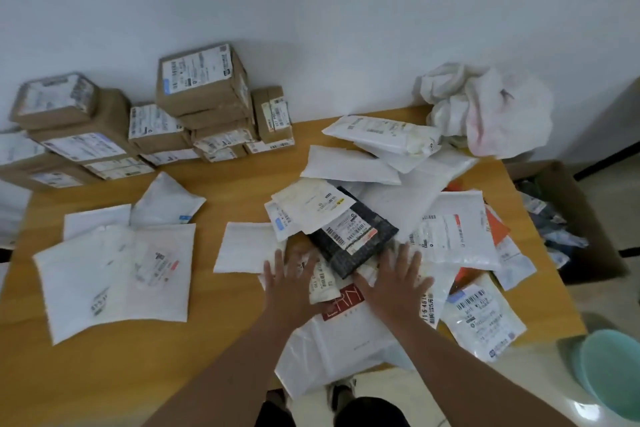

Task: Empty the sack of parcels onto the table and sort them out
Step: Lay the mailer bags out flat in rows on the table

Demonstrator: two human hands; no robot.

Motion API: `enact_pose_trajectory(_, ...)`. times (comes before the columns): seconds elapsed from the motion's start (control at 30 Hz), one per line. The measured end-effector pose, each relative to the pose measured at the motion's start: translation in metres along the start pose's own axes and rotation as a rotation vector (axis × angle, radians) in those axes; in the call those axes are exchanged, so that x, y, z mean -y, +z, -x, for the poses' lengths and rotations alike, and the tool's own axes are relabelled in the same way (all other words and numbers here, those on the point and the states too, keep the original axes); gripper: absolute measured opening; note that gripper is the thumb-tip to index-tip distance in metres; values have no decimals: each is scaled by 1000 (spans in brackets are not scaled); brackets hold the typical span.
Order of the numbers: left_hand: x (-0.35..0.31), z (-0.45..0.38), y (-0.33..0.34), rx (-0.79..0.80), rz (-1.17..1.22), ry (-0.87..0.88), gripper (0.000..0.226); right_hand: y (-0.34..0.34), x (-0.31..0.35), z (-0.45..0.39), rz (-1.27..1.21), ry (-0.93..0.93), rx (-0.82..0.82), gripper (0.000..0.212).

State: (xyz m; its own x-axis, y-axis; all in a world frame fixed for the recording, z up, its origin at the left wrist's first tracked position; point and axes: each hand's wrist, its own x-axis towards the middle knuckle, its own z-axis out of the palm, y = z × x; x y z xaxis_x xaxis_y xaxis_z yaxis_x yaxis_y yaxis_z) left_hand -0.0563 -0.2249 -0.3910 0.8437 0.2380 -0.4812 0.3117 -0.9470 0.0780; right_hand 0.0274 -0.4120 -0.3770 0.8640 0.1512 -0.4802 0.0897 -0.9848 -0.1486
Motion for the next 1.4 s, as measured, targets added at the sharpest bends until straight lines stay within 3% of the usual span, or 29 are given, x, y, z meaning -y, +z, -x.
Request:
enact_pose_trajectory(0.37,67,21,-10,-197,73,-197,86,17,80,-10,-91,-328,52,90)
enact_pose_trajectory(0.53,69,38,-2,-338,192,15,76,23,83,-9,-59,-565,8,73)
enact_pose_trajectory(0.63,53,43,8,-217,190,231,84,24,69,8,25,-411,-118,66)
enact_pose_trajectory(0.73,52,39,21,-125,117,292,85,35,56,17,50,-184,-53,69)
enact_pose_trajectory(0.83,60,32,22,-158,115,249,72,47,48,9,39,-236,-30,68)
enact_pose_trajectory(0.97,70,31,15,-155,219,183,74,36,61,7,-39,-229,38,76)
enact_pose_trajectory(1.03,67,31,7,-192,262,141,71,29,65,7,-5,-318,43,77)
enact_pose_trajectory(1.1,57,28,-3,-270,250,105,64,19,64,9,19,-431,-12,77)
enact_pose_trajectory(1.17,43,23,-13,-341,248,94,59,12,57,6,-19,-502,-166,63)
enact_pose_trajectory(1.23,26,16,-18,-340,258,100,58,3,45,-2,-65,-482,-372,50)
enact_pose_trajectory(1.3,12,10,-17,-291,240,115,61,-12,39,-15,-168,-374,-421,53)
enact_pose_trajectory(1.4,0,5,-10,-119,192,139,62,-37,44,-45,-451,-155,-133,71)
